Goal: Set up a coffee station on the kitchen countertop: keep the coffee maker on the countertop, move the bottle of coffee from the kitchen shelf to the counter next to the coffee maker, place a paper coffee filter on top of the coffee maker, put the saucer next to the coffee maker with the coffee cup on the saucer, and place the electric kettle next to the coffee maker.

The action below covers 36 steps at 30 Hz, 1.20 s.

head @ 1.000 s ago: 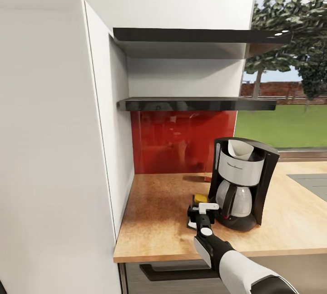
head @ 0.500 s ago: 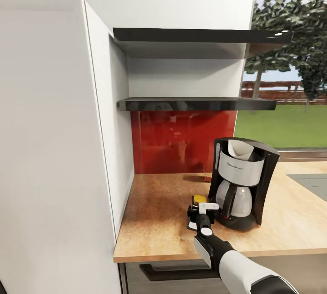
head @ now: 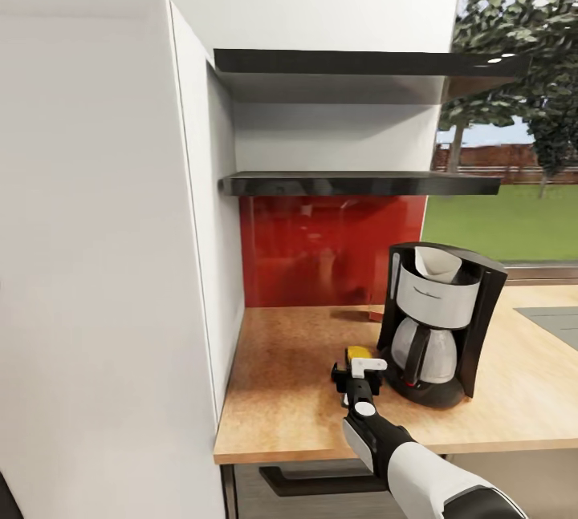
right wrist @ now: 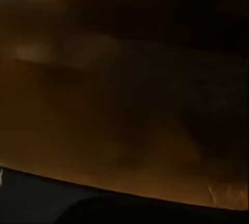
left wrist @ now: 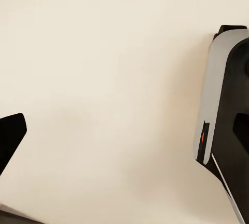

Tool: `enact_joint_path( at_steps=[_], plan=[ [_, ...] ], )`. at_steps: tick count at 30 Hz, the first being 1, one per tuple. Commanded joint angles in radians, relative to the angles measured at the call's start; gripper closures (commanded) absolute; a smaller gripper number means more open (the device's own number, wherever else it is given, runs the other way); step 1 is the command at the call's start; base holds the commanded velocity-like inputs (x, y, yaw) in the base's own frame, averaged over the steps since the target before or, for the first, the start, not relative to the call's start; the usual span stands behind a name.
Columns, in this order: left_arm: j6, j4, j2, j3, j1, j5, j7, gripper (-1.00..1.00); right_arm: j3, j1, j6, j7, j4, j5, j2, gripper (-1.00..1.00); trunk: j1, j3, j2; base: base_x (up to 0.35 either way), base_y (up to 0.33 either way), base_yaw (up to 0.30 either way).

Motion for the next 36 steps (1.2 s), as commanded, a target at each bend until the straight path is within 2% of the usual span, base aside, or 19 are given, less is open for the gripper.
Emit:
enact_joint_path(
  at_steps=[1, 24, 36],
  plan=[
    [0.000, -0.003, 0.000, -0.009, 0.001, 0.009, 0.004, -1.00, 0.009, -0.001, -0.005, -0.004, 0.001, -0.011, 0.000, -1.00, 0.000, 0.000, -0.001, 0.000, 0.042, 0.000],
    [0.000, -0.002, 0.000, -0.010, 0.001, 0.009, 0.004, -1.00, 0.009, -0.001, -0.005, -0.004, 0.001, -0.011, 0.000, -1.00, 0.000, 0.000, -0.001, -0.001, 0.003, 0.000],
    [0.000, -0.001, 0.000, -0.010, 0.002, 0.009, 0.004, -1.00, 0.009, -0.001, -0.005, -0.004, 0.001, -0.011, 0.000, -1.00, 0.000, 0.000, -0.001, -0.294, 0.000, 0.000]
  ],
)
